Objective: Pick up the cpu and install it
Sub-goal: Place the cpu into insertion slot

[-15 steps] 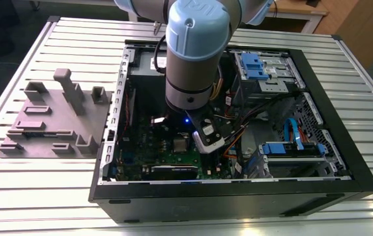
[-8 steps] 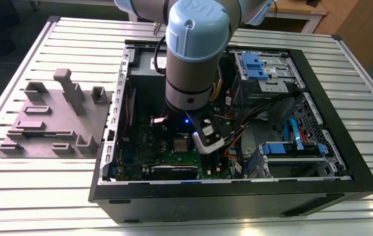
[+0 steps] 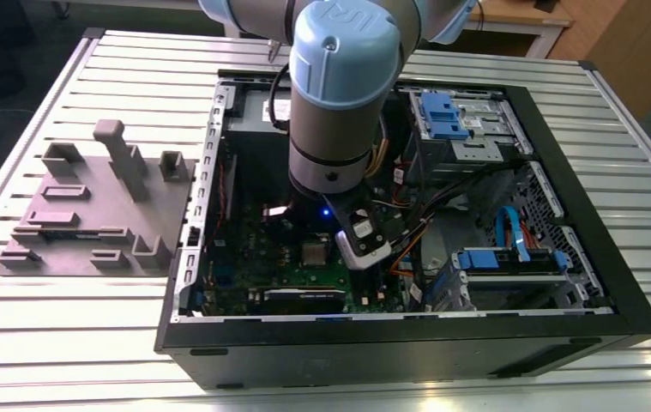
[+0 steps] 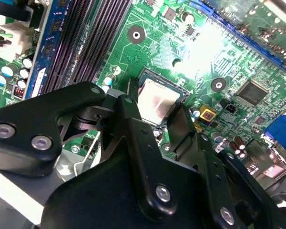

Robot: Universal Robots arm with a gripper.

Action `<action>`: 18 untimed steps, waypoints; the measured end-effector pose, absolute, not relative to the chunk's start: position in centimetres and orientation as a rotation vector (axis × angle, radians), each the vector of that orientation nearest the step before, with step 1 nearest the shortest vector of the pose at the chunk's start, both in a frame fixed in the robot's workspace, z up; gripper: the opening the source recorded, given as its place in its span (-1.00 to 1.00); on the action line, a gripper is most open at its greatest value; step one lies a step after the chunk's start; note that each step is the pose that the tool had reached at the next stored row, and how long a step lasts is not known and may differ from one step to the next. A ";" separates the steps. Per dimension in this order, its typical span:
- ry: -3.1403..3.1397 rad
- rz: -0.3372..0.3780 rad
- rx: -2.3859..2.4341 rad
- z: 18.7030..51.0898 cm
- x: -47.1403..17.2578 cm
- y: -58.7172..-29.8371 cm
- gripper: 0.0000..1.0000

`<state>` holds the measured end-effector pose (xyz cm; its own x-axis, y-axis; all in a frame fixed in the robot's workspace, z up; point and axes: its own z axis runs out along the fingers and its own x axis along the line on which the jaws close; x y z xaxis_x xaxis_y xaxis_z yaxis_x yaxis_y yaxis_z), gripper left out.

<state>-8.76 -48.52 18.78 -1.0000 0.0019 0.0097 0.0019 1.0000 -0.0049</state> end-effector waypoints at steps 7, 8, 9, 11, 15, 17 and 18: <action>-3.132 0.006 -0.003 18.9 -8.7 -48.5 -0.04; -3.132 0.007 -0.003 19.0 -8.7 -48.5 -0.04; -3.132 0.007 -0.003 19.0 -8.7 -48.5 -0.09; -3.132 0.007 -0.003 19.1 -8.7 -48.5 -0.09; -3.132 0.007 -0.003 19.2 -8.7 -48.6 -0.09; -3.132 0.007 -0.003 19.4 -8.7 -48.6 -0.09; -3.131 0.007 -0.003 19.4 -8.7 -48.6 -0.09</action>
<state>-8.70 -48.59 19.44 -0.9999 0.0017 0.0104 0.0016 1.0000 -0.0046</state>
